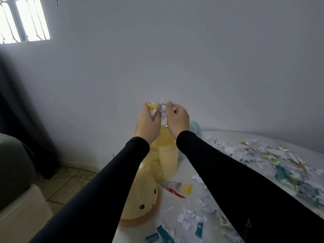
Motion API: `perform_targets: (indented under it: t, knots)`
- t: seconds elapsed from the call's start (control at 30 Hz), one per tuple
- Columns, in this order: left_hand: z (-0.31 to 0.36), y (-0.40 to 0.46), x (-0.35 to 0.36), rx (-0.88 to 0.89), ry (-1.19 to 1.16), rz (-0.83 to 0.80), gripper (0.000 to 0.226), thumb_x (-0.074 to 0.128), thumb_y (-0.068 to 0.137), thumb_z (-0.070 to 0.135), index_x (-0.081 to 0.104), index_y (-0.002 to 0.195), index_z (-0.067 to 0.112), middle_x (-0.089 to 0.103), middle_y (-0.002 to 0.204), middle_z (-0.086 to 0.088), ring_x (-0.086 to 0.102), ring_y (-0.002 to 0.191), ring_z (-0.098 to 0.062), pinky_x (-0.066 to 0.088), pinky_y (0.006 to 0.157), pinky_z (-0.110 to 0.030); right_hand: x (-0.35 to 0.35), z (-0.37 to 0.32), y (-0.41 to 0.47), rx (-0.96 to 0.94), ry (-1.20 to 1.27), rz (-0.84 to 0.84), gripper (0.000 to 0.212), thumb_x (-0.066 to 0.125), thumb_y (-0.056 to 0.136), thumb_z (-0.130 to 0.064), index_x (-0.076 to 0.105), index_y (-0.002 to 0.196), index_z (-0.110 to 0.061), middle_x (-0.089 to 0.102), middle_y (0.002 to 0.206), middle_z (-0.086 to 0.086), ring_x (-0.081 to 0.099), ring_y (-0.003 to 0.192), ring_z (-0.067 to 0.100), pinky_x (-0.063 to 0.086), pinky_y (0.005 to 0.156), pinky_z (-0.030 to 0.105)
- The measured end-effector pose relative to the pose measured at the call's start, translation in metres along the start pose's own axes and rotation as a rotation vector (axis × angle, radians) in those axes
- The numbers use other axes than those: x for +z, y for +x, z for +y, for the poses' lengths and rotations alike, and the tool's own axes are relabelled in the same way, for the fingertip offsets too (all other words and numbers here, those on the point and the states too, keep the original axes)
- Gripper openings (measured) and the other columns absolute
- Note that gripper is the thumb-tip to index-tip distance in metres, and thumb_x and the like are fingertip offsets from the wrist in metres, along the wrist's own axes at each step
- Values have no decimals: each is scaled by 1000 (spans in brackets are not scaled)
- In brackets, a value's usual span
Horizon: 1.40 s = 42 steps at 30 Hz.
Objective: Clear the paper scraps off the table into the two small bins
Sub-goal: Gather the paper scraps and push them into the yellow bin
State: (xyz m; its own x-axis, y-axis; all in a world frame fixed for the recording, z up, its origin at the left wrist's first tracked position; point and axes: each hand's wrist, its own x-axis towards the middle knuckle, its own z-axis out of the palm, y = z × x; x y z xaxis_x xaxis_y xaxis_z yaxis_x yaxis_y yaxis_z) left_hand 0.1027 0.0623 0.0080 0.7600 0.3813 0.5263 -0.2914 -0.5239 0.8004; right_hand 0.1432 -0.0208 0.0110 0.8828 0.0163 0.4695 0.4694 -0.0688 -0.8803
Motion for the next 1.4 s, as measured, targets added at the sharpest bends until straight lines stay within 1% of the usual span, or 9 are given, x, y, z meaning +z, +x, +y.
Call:
perform_targets:
  t: [0.1,0.33,0.43,0.57,0.7,0.97,1.1,1.3,1.4]
  knots:
    - [-17,-4,2,18,106,-57,9,45,95,20,47,103,18,55,77,5,50,65,-11,34,52,-23,-1,13,0,-4,-68,-27,45,43,98,-32,37,57,-16,37,53,-4,35,49,12,33,48,21]
    - [-24,-10,6,-57,221,-150,21,50,89,18,39,72,21,49,69,4,43,60,-11,32,52,-23,-5,22,-5,63,-86,-23,45,46,96,-22,38,53,-16,40,43,-10,43,38,0,30,39,11]
    - [-18,-11,3,-99,162,-223,6,54,87,16,52,92,15,55,78,5,51,69,-13,37,55,-18,-10,22,-5,76,-112,-39,38,48,92,-17,40,56,-9,39,46,-8,40,39,4,29,37,11]
    - [-13,-13,0,-139,63,-231,43,63,83,17,45,122,20,55,101,6,54,79,-5,43,57,-12,-13,26,-10,35,-216,-129,22,50,90,-18,54,72,-5,49,60,0,42,53,11,32,40,10]
    - [-14,-15,-3,-156,127,-251,56,69,79,24,45,129,21,55,117,2,54,93,-11,45,71,-20,-16,25,-14,-55,-383,-207,16,52,88,-16,60,79,-5,60,80,5,53,74,17,40,63,22]
    - [5,-63,-5,90,270,22,28,58,87,18,59,115,16,56,111,3,47,98,-9,36,82,-18,-55,26,-40,-197,-388,-107,9,51,89,-15,56,82,-15,55,85,-1,49,71,11,40,65,19]
    - [0,-112,3,79,330,132,19,56,86,11,61,104,10,56,100,-2,47,89,-11,26,72,-9,-78,54,-76,-151,-553,-220,7,54,87,-15,57,82,-11,54,79,0,48,68,11,36,62,21]
    - [-10,-161,27,-196,541,-343,26,41,96,10,61,113,7,59,118,-10,55,109,-25,41,83,-23,-83,74,-111,136,-899,-641,39,62,81,-41,65,113,-18,60,113,2,59,104,22,48,86,30]
    - [-12,-169,32,-230,615,-441,25,40,95,7,60,110,5,59,117,-15,56,107,-30,40,68,-20,-86,77,-114,143,-930,-663,39,59,85,-45,68,115,-21,62,123,2,60,108,21,48,90,31]
